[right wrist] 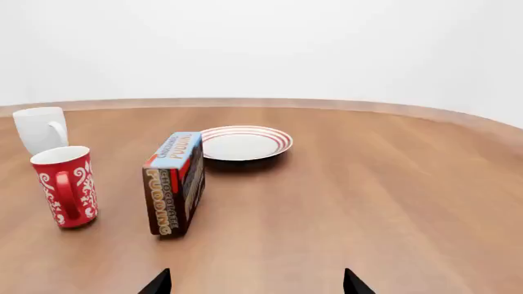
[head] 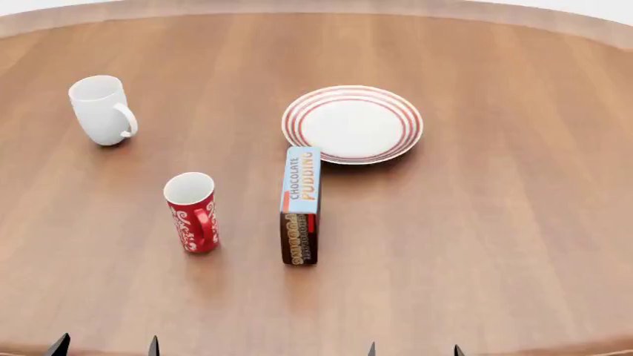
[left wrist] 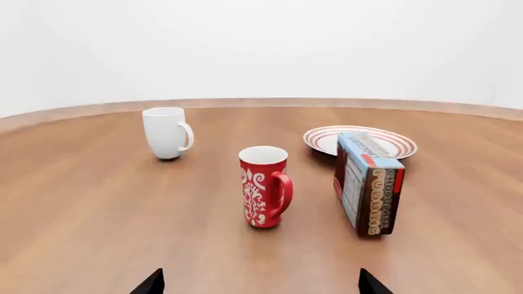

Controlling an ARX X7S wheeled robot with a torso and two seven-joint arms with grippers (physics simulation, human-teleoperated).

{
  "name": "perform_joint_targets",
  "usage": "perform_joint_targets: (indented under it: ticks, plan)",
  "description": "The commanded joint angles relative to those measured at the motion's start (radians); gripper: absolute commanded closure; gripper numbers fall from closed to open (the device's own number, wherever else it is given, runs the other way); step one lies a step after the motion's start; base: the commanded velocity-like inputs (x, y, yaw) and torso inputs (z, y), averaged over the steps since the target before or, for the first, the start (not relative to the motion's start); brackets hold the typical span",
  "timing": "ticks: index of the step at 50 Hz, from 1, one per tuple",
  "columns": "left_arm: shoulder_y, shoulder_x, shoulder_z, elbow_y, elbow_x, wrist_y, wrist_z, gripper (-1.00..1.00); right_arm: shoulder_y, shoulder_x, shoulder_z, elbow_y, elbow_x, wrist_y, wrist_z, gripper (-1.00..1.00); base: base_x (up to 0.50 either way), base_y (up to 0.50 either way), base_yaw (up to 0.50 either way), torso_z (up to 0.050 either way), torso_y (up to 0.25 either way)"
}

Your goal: Pick up the red mug and put it on the plate

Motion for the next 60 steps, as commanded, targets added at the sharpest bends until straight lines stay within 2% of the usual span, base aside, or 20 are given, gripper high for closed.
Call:
perform_joint_targets:
  ticks: [1,15,23,33,49,60]
  plan:
    - [0.0,-0.016,0.019,-0.001,-0.014,0.002,-0.019,-1.0,-0.002,0.017,-0.022,-0.003,0.017,0.006,0.013,-1.0,0.0,0.0,0.0,0.0,0.0]
    - [-0.002,-0.052,0.061,-0.009,-0.045,0.026,-0.066,-1.0,-0.001,0.052,-0.062,-0.008,0.059,0.008,0.055,-1.0,0.0,0.0,0.0,0.0,0.0]
    - [-0.005,-0.062,0.076,-0.044,-0.058,0.122,-0.076,-1.0,0.003,0.064,-0.073,0.005,0.076,-0.004,0.069,-1.0,0.0,0.0,0.0,0.0,0.0]
    - [-0.018,-0.074,0.095,-0.133,-0.049,0.345,-0.082,-1.0,-0.003,0.075,-0.088,-0.008,0.09,-0.003,0.086,-1.0,0.0,0.0,0.0,0.0,0.0]
    - [-0.077,-0.075,0.107,-0.35,-0.004,0.8,-0.132,-1.0,0.001,0.092,-0.108,0.003,0.109,-0.014,0.104,-1.0,0.0,0.0,0.0,0.0,0.0]
    - [-0.112,-0.081,0.113,-0.446,0.042,0.977,-0.174,-1.0,0.004,0.104,-0.122,0.004,0.122,-0.015,0.117,-1.0,0.0,0.0,0.0,0.0,0.0]
